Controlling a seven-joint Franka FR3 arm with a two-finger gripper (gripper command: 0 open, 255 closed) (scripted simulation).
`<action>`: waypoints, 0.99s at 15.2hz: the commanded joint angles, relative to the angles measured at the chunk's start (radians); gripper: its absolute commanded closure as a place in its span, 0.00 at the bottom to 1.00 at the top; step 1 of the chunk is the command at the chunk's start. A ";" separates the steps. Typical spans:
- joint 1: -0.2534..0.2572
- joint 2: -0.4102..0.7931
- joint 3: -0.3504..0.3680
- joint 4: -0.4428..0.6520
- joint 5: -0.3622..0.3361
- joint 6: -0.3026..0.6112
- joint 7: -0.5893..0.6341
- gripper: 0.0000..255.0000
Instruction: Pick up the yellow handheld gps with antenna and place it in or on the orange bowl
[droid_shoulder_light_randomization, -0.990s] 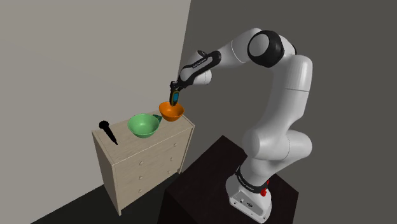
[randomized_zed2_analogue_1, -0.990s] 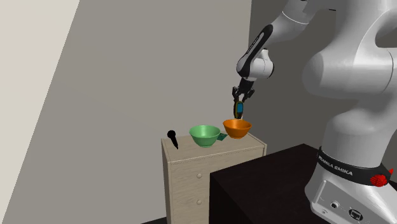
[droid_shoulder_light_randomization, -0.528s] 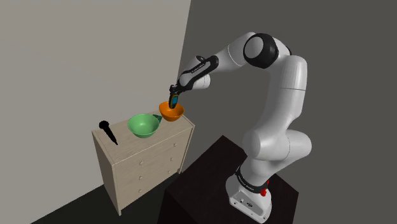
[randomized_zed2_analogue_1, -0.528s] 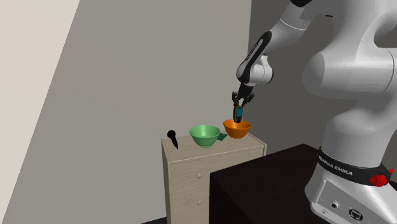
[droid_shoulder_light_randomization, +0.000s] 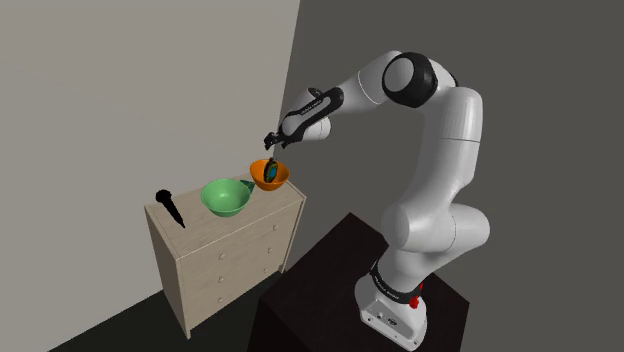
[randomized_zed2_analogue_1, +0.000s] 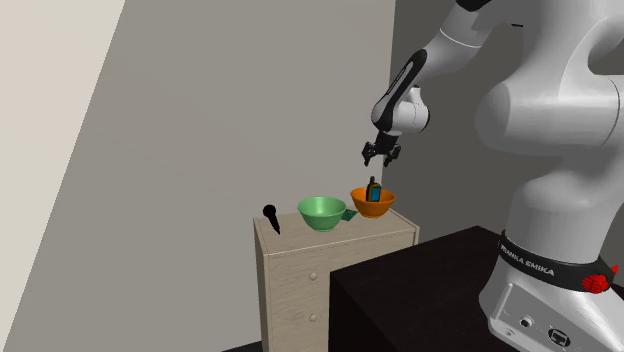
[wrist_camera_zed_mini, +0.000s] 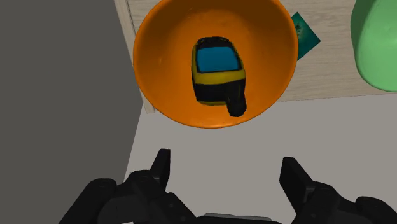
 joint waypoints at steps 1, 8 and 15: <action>0.000 0.000 0.000 0.000 0.000 0.000 0.000 0.00; -0.094 -0.134 0.088 -0.083 0.059 -0.056 -0.044 0.00; -0.093 -0.134 0.087 -0.083 0.059 -0.056 -0.045 0.00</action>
